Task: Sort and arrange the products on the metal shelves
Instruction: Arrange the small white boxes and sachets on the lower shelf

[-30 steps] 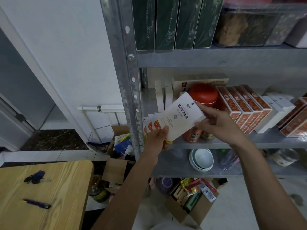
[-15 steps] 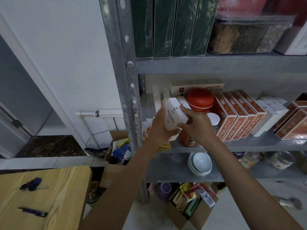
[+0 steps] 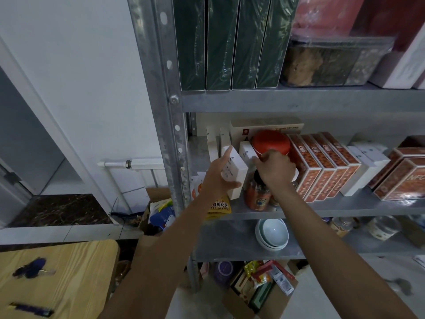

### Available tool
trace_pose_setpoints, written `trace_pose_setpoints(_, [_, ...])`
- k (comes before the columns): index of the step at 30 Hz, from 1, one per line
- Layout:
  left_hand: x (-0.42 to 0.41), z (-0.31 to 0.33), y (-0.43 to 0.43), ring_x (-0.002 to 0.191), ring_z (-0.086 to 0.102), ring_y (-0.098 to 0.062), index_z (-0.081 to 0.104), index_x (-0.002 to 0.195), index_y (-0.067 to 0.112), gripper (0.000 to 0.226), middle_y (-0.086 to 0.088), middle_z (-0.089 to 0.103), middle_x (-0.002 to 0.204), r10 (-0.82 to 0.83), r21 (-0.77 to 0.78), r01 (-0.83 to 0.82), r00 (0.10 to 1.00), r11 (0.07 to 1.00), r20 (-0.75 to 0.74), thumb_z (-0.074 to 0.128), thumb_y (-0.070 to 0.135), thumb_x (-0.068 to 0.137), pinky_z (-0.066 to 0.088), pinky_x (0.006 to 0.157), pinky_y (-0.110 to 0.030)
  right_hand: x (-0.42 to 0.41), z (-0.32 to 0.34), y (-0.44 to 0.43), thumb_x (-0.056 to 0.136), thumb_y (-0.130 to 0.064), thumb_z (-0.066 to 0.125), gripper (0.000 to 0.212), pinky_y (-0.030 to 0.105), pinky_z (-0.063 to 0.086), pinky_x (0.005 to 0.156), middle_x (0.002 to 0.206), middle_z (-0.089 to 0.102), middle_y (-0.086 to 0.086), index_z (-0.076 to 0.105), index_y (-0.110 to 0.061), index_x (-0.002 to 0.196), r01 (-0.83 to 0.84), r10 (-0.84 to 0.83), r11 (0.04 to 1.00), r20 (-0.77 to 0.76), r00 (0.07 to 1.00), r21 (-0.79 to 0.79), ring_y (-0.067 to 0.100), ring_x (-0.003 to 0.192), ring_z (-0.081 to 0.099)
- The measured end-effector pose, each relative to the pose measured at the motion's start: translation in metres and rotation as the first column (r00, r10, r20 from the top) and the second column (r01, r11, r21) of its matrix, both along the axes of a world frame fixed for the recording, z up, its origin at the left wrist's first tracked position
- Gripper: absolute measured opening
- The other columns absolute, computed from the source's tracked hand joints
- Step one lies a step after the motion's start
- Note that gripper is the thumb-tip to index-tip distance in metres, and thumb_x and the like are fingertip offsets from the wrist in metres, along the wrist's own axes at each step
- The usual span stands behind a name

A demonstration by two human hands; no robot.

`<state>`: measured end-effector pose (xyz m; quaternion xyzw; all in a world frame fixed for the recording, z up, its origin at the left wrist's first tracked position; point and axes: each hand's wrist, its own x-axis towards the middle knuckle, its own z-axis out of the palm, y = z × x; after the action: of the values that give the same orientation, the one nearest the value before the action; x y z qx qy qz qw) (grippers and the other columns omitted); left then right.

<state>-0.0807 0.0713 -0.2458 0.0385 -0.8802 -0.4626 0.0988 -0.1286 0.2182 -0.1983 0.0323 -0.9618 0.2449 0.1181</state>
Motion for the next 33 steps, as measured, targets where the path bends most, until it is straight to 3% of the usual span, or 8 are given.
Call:
trace_pose_setpoints(6, [-0.003, -0.010, -0.002, 0.139, 0.035, -0.026, 0.024, 0.153, 0.024, 0.107, -0.006, 0.039, 0.151, 0.011, 0.005, -0.011, 1.000, 1.000, 0.023, 0.086, 0.007, 0.068, 0.036, 0.111, -0.045, -0.014, -0.012, -0.016, 0.088, -0.052, 0.060, 0.047, 0.042, 0.037, 0.094, 0.099, 0.070, 0.014, 0.066, -0.006, 0.098, 0.026, -0.027, 0.992, 0.012, 1.000, 0.123, 0.033, 0.100, 0.063])
trace_pose_setpoints(11, [-0.007, -0.012, -0.003, 0.136, 0.041, -0.030, 0.020, 0.154, 0.026, 0.109, -0.008, 0.040, 0.151, 0.014, 0.010, -0.015, 0.999, 1.000, 0.043, 0.085, 0.005, 0.069, 0.041, 0.108, -0.049, -0.018, -0.014, -0.021, 0.090, -0.051, 0.058, 0.045, 0.039, 0.037, 0.089, 0.090, 0.070, 0.013, 0.066, -0.007, 0.085, 0.028, -0.030, 0.992, 0.009, 1.000, 0.120, 0.032, 0.089, 0.063])
trace_pose_setpoints(20, [-0.010, -0.014, -0.004, 0.127, 0.053, -0.030, 0.003, 0.151, 0.049, 0.117, -0.002, 0.038, 0.154, 0.015, -0.060, -0.011, 0.997, 0.998, 0.076, 0.083, 0.013, 0.074, 0.048, 0.100, -0.050, -0.012, 0.005, -0.013, 0.091, -0.044, 0.060, 0.041, 0.042, 0.042, 0.095, 0.094, 0.071, 0.015, 0.069, -0.004, 0.095, 0.051, -0.060, 0.996, -0.118, 0.991, -0.077, 0.033, 0.090, 0.065])
trace_pose_setpoints(22, [-0.010, -0.015, -0.004, 0.128, 0.052, -0.030, 0.000, 0.149, 0.052, 0.118, 0.000, 0.037, 0.155, 0.023, -0.089, -0.017, 0.997, 0.996, 0.075, 0.083, 0.016, 0.075, 0.048, 0.099, -0.051, -0.009, 0.010, -0.008, 0.091, -0.043, 0.062, 0.040, 0.044, 0.048, 0.087, 0.095, 0.071, 0.015, 0.070, -0.005, 0.100, 0.039, -0.068, 0.983, -0.154, 0.986, -0.182, 0.034, 0.089, 0.065])
trace_pose_setpoints(24, [-0.009, -0.015, -0.005, 0.129, 0.050, -0.029, -0.004, 0.148, 0.054, 0.119, 0.001, 0.038, 0.154, 0.026, -0.114, -0.018, 0.997, 0.993, 0.069, 0.082, 0.018, 0.075, 0.047, 0.100, -0.052, -0.007, 0.014, -0.001, 0.090, -0.042, 0.063, 0.038, 0.033, 0.048, 0.072, 0.094, 0.071, 0.012, 0.070, -0.006, 0.102, 0.058, -0.115, 0.952, -0.173, 0.978, -0.302, 0.030, 0.085, 0.065])
trace_pose_setpoints(27, [-0.009, -0.017, -0.006, 0.132, 0.048, -0.031, -0.009, 0.148, 0.052, 0.120, 0.000, 0.038, 0.153, 0.019, -0.112, -0.011, 0.997, 0.994, 0.069, 0.081, 0.018, 0.077, 0.047, 0.100, -0.055, -0.008, 0.018, 0.012, 0.093, -0.038, 0.061, 0.033, 0.018, 0.034, 0.053, 0.089, 0.065, -0.003, 0.068, -0.008, 0.106, 0.077, -0.188, 0.834, -0.151, 0.971, -0.546, 0.013, 0.075, 0.057])
trace_pose_setpoints(29, [-0.009, -0.017, -0.006, 0.132, 0.047, -0.032, -0.010, 0.149, 0.048, 0.119, -0.002, 0.038, 0.153, 0.013, -0.108, -0.006, 0.998, 0.994, 0.068, 0.080, 0.019, 0.078, 0.047, 0.100, -0.055, -0.011, 0.020, 0.022, 0.095, -0.033, 0.059, 0.028, 0.010, 0.036, 0.050, 0.082, 0.060, -0.010, 0.066, -0.008, 0.105, 0.069, -0.220, 0.665, -0.107, 0.970, -0.744, 0.005, 0.069, 0.055])
trace_pose_setpoints(33, [-0.010, -0.017, -0.005, 0.138, 0.039, -0.030, -0.011, 0.152, 0.039, 0.120, -0.004, 0.036, 0.153, 0.003, -0.081, 0.003, 0.998, 0.997, 0.070, 0.081, 0.018, 0.077, 0.044, 0.104, -0.052, -0.015, 0.022, 0.045, 0.097, -0.032, 0.058, 0.023, 0.018, 0.050, 0.055, 0.087, 0.065, -0.005, 0.064, -0.010, 0.096, 0.100, -0.212, 0.346, 0.026, 0.977, -0.933, 0.007, 0.078, 0.064])
